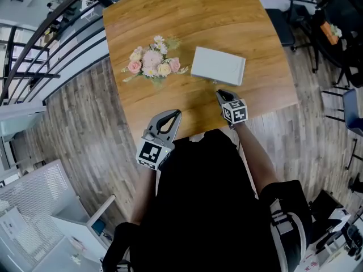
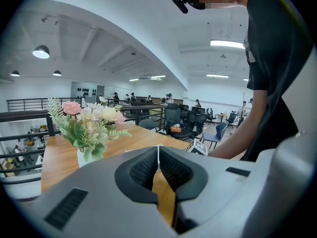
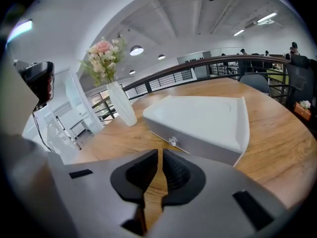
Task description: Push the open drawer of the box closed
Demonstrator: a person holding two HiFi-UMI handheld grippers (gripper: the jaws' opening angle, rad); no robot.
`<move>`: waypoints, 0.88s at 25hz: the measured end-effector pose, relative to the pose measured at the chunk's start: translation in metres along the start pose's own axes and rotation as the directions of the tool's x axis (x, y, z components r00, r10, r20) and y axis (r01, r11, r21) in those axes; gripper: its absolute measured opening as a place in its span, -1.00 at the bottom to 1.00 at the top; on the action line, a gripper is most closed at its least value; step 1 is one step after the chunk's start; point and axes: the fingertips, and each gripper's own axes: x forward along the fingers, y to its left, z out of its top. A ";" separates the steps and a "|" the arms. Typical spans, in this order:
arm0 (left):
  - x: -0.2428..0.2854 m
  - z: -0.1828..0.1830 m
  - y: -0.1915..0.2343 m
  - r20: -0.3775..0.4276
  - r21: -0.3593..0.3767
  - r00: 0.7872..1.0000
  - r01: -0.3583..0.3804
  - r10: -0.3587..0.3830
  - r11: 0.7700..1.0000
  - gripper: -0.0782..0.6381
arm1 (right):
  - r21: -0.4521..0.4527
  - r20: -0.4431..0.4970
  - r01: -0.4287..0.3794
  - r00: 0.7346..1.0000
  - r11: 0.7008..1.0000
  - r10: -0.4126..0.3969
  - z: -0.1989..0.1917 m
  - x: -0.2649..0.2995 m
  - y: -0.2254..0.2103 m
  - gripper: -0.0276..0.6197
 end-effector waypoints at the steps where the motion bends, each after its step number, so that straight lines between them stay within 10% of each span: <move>1: 0.002 0.000 -0.003 -0.004 0.005 1.000 0.008 -0.008 1.000 -0.70 | -0.004 0.010 -0.005 1.000 1.000 0.005 0.002 -0.006 0.001 -0.80; 22: 0.046 -0.006 -0.048 -0.032 0.024 0.994 0.101 -0.101 0.995 -0.70 | -0.246 0.116 -0.100 0.984 0.964 0.132 0.057 -0.133 0.030 -0.87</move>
